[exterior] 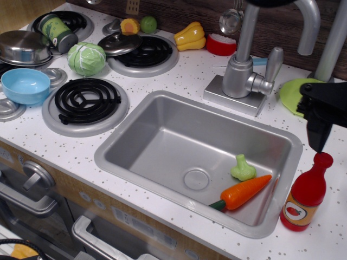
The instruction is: Put red bottle in sink
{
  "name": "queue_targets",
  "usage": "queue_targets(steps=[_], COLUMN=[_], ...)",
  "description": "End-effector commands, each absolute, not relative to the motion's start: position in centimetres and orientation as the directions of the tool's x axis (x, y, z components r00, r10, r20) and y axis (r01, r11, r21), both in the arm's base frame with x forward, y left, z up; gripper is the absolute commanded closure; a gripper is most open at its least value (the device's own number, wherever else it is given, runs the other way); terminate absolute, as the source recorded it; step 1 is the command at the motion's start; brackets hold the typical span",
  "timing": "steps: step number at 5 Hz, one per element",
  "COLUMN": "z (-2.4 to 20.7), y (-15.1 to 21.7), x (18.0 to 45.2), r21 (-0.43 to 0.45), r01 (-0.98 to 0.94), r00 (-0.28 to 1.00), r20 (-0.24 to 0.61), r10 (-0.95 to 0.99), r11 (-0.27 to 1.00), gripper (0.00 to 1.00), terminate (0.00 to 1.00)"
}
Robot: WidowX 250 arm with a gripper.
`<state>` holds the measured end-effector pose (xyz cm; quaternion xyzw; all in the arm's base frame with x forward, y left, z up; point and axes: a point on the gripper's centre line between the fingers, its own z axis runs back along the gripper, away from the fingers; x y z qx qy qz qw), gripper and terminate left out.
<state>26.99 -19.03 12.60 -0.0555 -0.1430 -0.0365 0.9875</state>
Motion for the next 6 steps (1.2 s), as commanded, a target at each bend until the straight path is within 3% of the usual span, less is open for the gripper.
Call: queue_targets(steps=[1,3,4,6], z=[11.8,9.6,9.2,10.2], y=[-18.1,-17.9,-17.8,-17.8], x=[27.9,27.6,27.6,27.6], r21=[-0.135,-0.151,-0.154,-0.156], r01=[0.129,0.129,0.121,0.133], r00=[0.945,0.931,0.930,0.933], r20=[0.315,0.359,0.363,0.354], r10=[-0.081,-0.068,-0.058,-0.070], r11=[0.982,0.980,0.981,0.979], gripper=[0.00,0.00,1.00,1.00], terminate=[0.00,0.00,0.00,0.00])
